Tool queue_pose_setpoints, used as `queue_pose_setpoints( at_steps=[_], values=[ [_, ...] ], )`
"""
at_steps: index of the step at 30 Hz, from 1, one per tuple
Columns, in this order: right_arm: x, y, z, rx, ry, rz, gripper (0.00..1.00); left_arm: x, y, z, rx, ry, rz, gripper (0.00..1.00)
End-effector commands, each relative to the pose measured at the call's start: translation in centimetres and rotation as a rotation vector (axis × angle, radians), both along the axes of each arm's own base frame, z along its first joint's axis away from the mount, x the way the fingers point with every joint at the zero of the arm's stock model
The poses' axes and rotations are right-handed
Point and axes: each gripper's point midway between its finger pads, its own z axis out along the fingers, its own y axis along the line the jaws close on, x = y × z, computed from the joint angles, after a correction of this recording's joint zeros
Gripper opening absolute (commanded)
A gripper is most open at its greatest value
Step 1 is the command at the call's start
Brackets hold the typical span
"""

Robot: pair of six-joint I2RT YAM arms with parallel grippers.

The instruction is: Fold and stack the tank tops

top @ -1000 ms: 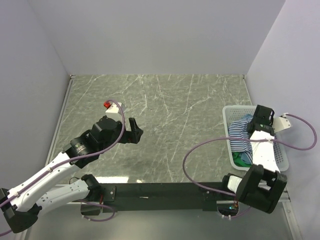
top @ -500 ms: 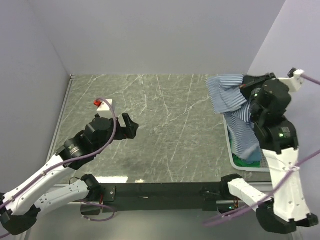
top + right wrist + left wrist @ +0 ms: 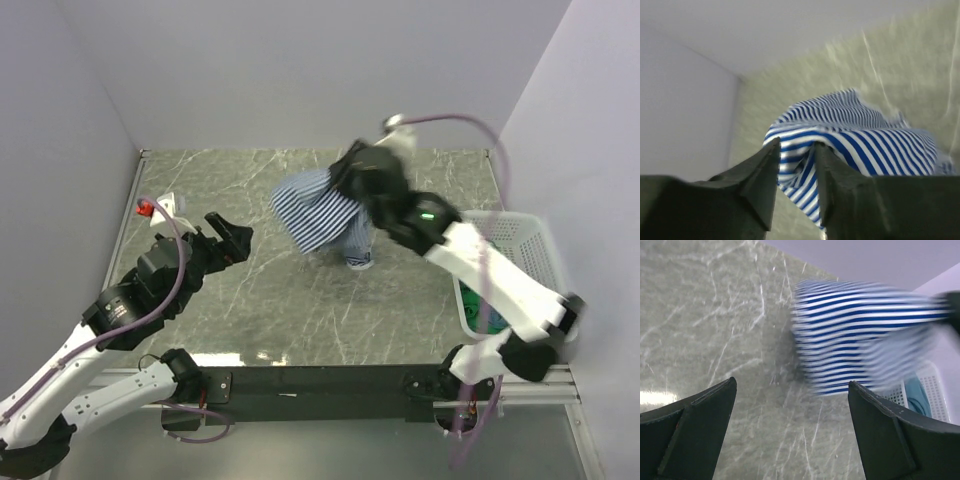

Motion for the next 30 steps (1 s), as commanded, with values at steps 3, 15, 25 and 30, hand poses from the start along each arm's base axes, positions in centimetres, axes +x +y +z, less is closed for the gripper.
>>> queue_pose_setpoints(
  at_steps=[3, 15, 25, 30],
  values=[
    [1.8, 1.4, -13.5, -0.247, 0.233, -0.029, 0.59, -0.5, -1.3, -6.0, -0.038, 0.139, -0.013, 0.98],
    [-4.4, -2.0, -25.3, -0.226, 0.409, 0.081, 0.58, -0.2, 0.4, -19.6, 0.009, 0.404, 0.228, 0.86],
    [-8.9, 5.8, -31.8, -0.234, 0.513, 0.263, 0.52, 3.9, 5.4, -23.5, -0.006, 0.503, 0.377, 0.78],
    [-9.6, 8.5, -34.0, -0.211, 0.560, 0.261, 0.52, 4.5, 6.4, -25.5, 0.017, 0.556, 0.419, 0.78]
  ],
)
